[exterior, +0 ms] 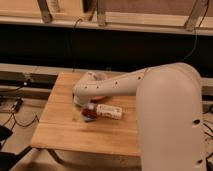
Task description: Drag the pepper across the table
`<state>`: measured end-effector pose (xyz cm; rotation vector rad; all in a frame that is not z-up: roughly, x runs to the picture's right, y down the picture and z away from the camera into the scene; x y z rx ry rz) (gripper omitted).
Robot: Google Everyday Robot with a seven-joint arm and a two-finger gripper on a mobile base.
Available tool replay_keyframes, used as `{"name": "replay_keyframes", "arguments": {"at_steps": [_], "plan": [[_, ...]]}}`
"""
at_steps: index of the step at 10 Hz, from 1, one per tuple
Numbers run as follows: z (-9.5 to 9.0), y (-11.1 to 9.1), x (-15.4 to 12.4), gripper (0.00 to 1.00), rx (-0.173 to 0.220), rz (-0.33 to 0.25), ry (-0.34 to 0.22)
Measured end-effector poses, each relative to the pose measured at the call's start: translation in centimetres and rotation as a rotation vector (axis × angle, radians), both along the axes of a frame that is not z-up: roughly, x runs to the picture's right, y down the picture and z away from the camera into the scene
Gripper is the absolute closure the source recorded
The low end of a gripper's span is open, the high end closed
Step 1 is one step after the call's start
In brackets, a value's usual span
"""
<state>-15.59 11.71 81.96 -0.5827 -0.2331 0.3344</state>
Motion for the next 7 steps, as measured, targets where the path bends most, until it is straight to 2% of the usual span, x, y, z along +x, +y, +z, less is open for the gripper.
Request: {"name": "replay_keyframes", "arguments": {"at_steps": [2,5,7], "plan": [[1.1,2.7,0.4,0.2,-0.068,0.012,0.011],[2.7,5.9,-0.5,0.2,-0.152,0.042,-0.024],[3.4,6.1,-0.3,0.21,-0.167,0.043,-0.023]]}}
